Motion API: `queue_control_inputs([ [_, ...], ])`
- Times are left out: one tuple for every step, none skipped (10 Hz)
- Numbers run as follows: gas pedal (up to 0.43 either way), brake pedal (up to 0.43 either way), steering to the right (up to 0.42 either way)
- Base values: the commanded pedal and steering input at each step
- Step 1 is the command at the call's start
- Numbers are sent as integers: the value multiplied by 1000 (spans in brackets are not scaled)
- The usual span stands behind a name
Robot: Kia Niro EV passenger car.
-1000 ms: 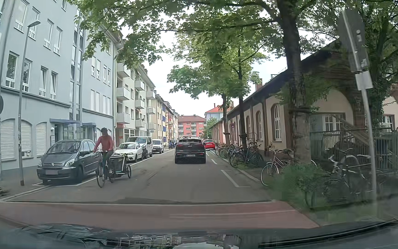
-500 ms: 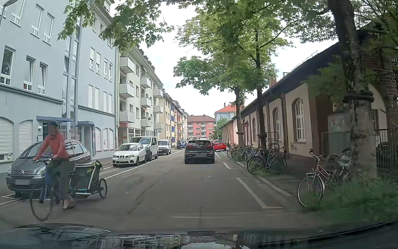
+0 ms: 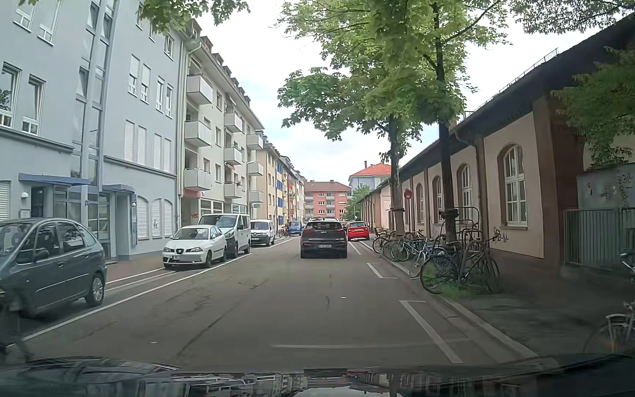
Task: Follow the waypoints while adhering to traffic rules and regulations
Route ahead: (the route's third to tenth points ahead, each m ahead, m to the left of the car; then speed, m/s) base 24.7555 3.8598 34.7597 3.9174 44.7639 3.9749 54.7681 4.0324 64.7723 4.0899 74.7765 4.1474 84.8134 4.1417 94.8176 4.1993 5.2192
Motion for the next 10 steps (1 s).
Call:
queue_control_inputs([
  [67, 0, -3],
  [67, 0, 0],
  [67, 0, 4],
  [67, 0, 5],
  [67, 0, 3],
  [67, 0, -2],
  [67, 0, -3],
  [67, 0, -1],
  [67, 0, 0],
  [67, 0, -1],
])
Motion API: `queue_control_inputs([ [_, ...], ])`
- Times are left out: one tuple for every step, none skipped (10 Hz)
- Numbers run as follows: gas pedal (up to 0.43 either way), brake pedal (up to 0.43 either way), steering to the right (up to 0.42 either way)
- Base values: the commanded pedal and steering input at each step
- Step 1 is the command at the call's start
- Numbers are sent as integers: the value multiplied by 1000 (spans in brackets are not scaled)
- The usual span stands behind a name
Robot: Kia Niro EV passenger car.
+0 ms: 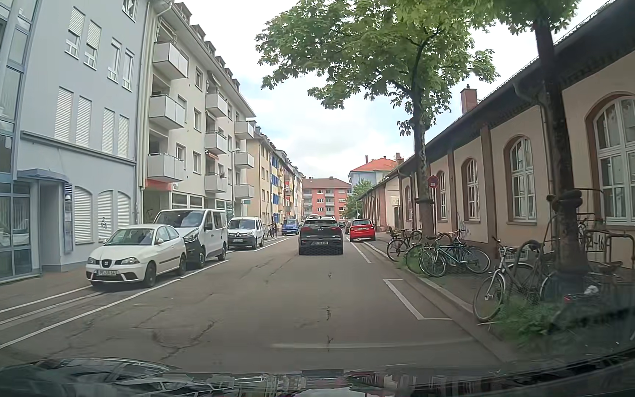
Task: Follow the waypoints while adhering to traffic rules and regulations
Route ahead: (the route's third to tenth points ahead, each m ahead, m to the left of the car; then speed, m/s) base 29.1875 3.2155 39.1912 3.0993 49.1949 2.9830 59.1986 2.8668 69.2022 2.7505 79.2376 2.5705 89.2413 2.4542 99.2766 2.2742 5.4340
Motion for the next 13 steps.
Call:
queue_control_inputs([
  [67, 0, -2],
  [67, 0, -4],
  [67, 0, -4],
  [67, 0, -4],
  [67, 0, -4],
  [67, 0, -5],
  [67, 0, -5],
  [67, 0, -5],
  [67, 0, -5],
  [67, 0, -5],
  [67, 0, -5],
  [67, 0, -5],
  [67, 0, -5],
])
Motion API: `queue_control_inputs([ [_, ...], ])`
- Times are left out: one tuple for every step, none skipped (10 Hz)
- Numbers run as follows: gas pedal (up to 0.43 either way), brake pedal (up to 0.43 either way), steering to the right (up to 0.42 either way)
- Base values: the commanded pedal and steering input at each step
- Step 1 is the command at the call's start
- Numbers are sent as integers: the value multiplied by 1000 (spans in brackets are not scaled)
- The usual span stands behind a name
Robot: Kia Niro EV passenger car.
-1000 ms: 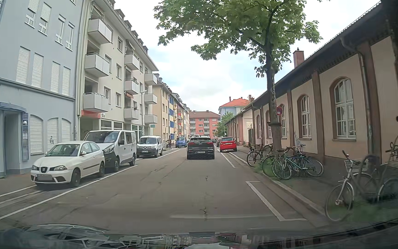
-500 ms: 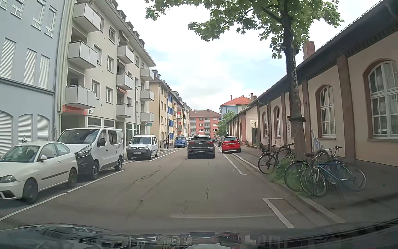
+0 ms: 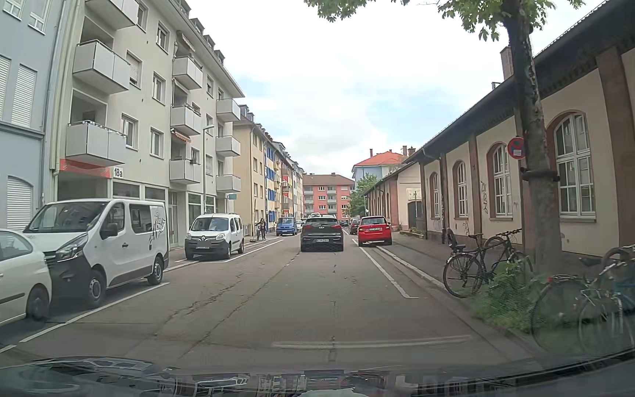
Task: Follow the waypoints while adhering to traffic rules and regulations
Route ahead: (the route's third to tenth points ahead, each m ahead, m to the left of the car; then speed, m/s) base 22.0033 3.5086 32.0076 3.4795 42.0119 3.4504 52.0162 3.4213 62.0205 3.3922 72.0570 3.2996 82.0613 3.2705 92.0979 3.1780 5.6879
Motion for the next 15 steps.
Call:
queue_control_inputs([
  [67, 0, -5],
  [67, 0, -4],
  [67, 0, -4],
  [67, 0, -4],
  [67, 0, -4],
  [67, 0, -4],
  [67, 0, -4],
  [67, 0, -4],
  [67, 0, -5],
  [67, 0, -6],
  [67, 0, -7],
  [59, 0, -8],
  [59, 0, -8],
  [59, 0, -8],
  [59, 0, -8],
])
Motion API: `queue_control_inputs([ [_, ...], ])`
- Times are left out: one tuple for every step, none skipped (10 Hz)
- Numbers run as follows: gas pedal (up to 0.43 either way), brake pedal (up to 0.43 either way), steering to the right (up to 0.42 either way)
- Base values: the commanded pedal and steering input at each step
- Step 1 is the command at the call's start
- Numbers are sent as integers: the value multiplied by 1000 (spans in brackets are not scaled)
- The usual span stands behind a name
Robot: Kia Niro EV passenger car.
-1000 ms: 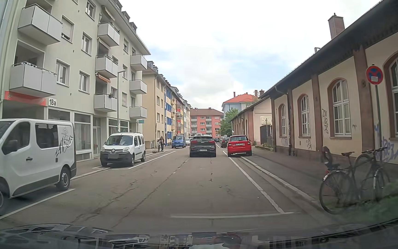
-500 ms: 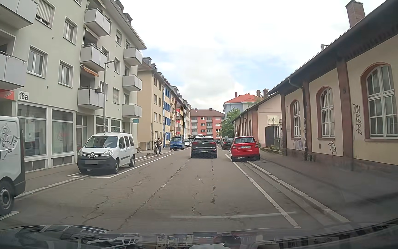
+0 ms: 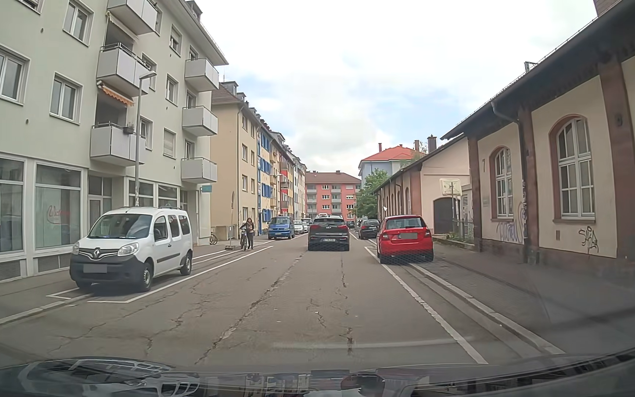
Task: Follow the waypoints while adhering to traffic rules and regulations
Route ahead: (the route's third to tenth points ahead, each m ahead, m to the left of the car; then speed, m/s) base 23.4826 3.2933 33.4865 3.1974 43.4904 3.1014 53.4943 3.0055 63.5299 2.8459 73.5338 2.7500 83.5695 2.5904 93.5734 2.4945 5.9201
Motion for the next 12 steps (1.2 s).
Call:
queue_control_inputs([
  [59, 0, -8],
  [59, 0, -9],
  [59, 0, -10],
  [59, 0, -10],
  [59, 0, -10],
  [59, 0, -10],
  [59, 0, -10],
  [59, 0, -10],
  [59, 0, -10],
  [59, 0, -10],
  [59, 0, -10],
  [59, 0, -9],
])
